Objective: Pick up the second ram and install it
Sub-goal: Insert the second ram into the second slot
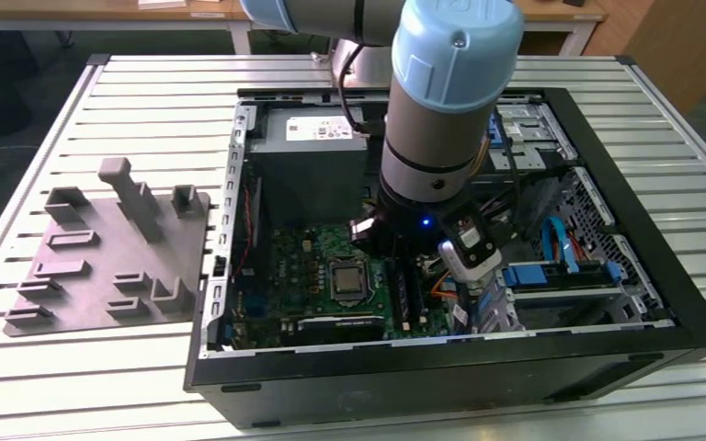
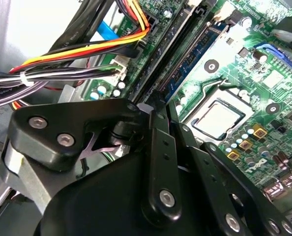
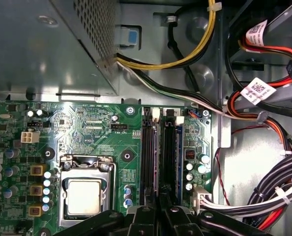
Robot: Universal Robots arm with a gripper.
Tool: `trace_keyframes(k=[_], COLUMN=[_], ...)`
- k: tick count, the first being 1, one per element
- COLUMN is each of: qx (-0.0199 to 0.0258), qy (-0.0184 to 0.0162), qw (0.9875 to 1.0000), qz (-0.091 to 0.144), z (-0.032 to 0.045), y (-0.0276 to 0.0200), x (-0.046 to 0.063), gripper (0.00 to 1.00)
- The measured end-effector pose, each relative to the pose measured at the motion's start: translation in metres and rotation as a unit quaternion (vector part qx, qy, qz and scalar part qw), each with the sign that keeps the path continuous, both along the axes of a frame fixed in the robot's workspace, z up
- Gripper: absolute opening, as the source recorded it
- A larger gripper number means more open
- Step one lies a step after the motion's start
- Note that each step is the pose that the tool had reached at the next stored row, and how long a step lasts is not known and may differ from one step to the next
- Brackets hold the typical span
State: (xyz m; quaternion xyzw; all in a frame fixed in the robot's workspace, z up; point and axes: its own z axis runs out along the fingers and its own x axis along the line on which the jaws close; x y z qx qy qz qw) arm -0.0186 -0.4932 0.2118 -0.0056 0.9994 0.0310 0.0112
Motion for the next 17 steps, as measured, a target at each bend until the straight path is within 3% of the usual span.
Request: trace_keyframes(k=[11,17], qx=[-0.0004,-0.0003], qy=[0.0,0.0], qw=[1.0,1.0], qz=[0.003,0.003], z=[-0.0031,-0.0043], y=[0.0004,0.0043], x=[0.0,0.0], gripper=[0.14,0.14])
